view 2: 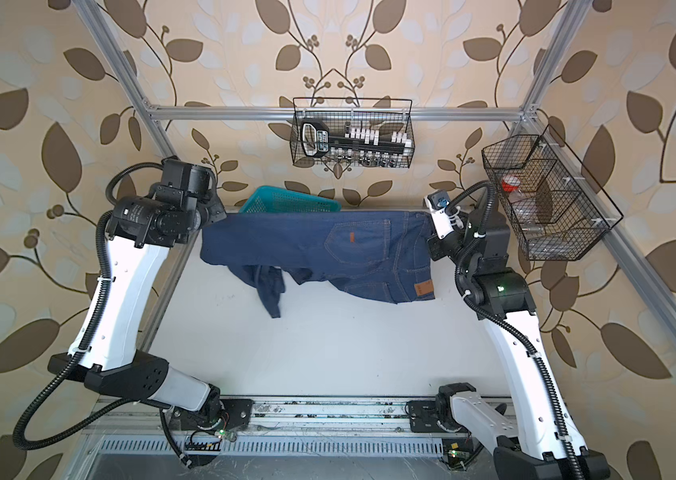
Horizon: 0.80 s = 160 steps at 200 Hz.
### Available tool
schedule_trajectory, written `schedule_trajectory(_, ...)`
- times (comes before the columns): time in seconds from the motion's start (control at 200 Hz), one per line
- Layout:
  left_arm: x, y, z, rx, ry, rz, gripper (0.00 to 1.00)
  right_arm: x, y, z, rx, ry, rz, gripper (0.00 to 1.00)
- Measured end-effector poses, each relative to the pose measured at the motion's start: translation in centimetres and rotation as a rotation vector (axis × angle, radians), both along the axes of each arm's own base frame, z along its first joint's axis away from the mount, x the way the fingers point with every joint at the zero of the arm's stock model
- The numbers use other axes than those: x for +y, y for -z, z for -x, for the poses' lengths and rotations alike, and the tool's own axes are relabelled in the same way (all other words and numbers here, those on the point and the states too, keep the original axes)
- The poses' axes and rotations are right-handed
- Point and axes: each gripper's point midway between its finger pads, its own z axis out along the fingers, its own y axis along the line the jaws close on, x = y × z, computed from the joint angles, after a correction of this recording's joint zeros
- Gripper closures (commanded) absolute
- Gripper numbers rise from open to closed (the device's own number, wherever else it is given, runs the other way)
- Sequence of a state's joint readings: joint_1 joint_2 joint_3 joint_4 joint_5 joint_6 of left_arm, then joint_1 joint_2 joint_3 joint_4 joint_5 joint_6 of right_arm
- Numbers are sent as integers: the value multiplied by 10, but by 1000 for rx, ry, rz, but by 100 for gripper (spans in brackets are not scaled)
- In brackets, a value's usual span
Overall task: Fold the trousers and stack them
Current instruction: 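Lift the jeans with both grippers and stretch them flat across the table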
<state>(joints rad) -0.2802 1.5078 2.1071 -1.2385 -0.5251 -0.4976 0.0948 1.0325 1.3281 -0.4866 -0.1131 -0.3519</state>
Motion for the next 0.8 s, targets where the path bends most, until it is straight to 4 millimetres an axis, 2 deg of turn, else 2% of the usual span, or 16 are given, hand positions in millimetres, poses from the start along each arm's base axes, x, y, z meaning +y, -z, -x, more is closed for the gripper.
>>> schedule_trajectory(0.05, 4, 2, 4, 15, -5, -26, 100, 3, -7, 3, -16, -19, -2, 100)
schedule_trajectory(0.095, 7, 12, 9, 40, -11, -44, 100, 5, -8, 9, -19, -39, 0, 100)
schedule_trajectory(0.16, 8, 41, 19, 116, -3, -57, 100, 8, -2, 18, -8, -59, 8, 100)
schedule_trajectory(0.21, 5, 70, 29, 180, 13, -40, 100, 7, 11, 27, 10, -64, 20, 100)
schedule_trajectory(0.275, 1, 114, 44, 271, 28, -3, 100, 4, 41, 40, 63, -61, 41, 100)
schedule_trajectory(0.405, -11, 201, 83, 456, 32, 91, 100, -5, 128, 66, 254, -45, 110, 100)
schedule_trajectory(0.495, -18, 245, 108, 552, 15, 157, 100, -10, 179, 84, 388, -48, 162, 100)
schedule_trajectory(0.54, -21, 260, 119, 590, 5, 186, 100, -12, 198, 94, 448, -56, 190, 100)
schedule_trajectory(0.6, -24, 275, 130, 630, -5, 210, 100, -14, 213, 105, 502, -71, 227, 100)
schedule_trajectory(0.725, -26, 289, 145, 663, -19, 239, 100, -15, 220, 124, 533, -121, 299, 100)
schedule_trajectory(0.8, -24, 295, 151, 683, -25, 235, 100, -8, 226, 139, 560, -189, 341, 99)
